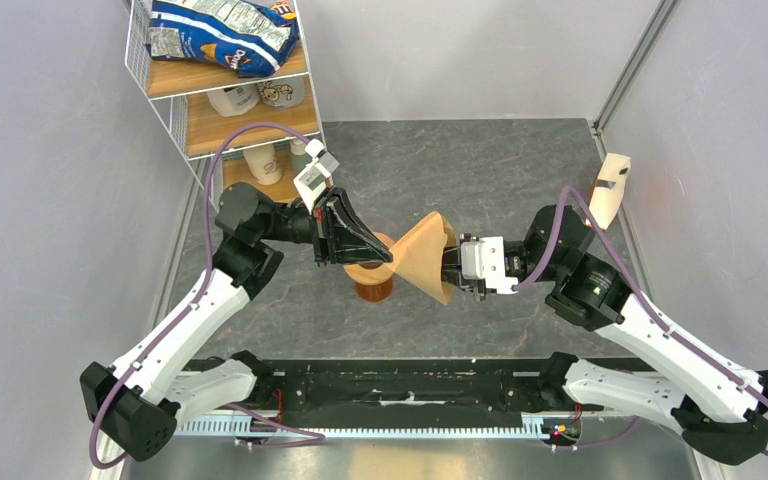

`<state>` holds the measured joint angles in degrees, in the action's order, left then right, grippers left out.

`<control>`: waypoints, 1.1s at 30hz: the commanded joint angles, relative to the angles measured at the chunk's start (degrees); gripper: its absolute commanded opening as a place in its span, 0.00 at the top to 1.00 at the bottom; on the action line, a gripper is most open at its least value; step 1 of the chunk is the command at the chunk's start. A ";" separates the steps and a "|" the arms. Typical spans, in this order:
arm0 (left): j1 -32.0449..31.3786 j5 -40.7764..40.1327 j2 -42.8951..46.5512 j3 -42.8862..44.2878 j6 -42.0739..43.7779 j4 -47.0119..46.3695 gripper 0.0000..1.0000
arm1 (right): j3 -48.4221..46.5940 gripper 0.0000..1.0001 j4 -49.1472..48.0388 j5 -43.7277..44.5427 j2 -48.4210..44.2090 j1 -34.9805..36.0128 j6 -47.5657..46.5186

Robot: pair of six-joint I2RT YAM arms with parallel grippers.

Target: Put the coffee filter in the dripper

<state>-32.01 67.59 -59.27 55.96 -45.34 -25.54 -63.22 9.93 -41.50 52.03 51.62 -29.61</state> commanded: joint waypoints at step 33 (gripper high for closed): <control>1.11 -0.22 1.11 0.37 0.88 -0.58 0.98 | -3.18 0.65 8.83 11.81 -4.43 2.08 -3.73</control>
<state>-31.75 67.57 -59.46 55.94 -45.34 -25.34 -62.89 14.24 -34.02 50.46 53.43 -34.00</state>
